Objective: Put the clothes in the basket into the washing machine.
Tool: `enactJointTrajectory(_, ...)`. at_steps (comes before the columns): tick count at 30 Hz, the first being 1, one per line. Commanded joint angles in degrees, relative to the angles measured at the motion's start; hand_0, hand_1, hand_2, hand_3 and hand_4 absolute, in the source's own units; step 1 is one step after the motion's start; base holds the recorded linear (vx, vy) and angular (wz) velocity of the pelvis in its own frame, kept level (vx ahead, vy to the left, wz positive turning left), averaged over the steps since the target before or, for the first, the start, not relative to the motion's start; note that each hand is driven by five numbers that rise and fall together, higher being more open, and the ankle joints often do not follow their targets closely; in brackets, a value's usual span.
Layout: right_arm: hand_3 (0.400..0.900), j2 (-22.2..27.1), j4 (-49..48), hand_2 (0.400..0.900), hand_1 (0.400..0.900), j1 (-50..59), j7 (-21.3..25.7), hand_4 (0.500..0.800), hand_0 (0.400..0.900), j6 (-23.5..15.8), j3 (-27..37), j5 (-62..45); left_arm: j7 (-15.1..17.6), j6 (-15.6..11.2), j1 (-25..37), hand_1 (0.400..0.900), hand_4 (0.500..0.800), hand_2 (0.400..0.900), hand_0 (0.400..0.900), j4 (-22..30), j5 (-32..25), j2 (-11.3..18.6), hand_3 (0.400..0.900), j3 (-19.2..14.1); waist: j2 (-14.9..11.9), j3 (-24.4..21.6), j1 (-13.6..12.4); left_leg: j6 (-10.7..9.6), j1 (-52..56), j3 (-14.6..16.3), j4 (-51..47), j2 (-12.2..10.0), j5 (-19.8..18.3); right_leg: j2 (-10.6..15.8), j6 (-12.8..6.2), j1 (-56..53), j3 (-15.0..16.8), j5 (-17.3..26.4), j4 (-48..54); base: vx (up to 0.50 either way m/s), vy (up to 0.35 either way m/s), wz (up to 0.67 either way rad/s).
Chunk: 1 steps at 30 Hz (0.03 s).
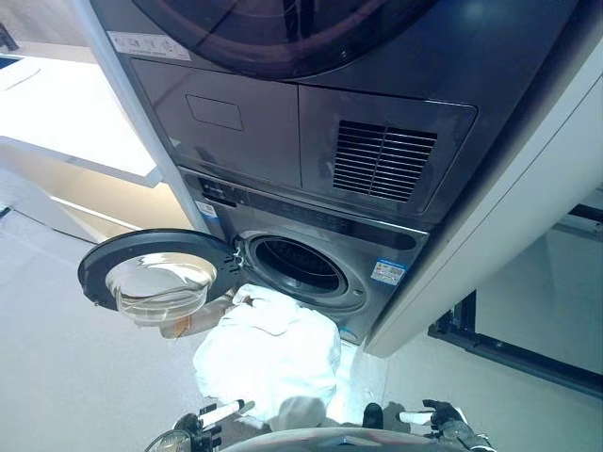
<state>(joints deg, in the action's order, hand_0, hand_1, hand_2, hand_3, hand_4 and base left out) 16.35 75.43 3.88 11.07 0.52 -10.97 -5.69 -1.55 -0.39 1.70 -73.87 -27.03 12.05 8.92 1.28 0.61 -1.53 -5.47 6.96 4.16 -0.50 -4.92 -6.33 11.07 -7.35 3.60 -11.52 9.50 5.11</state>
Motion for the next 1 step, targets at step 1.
enactJointTrajectory(1, 0.900, 0.35, 3.04, 0.900, 0.900, 1.79, 2.28, 0.800, 0.900, 0.37, 1.43, -1.97, 0.16, -2.24, 2.43, 0.900, 0.800, 0.900, 0.900, -3.21, -0.06, 2.12, 0.900, -2.17, -3.33, -0.59, -0.39, 3.09, -2.82, 1.89, -2.46, 2.87, 1.94, 2.03, -2.69, -4.32, 3.24, -4.48, -0.20, 0.03, 0.001, 0.00)
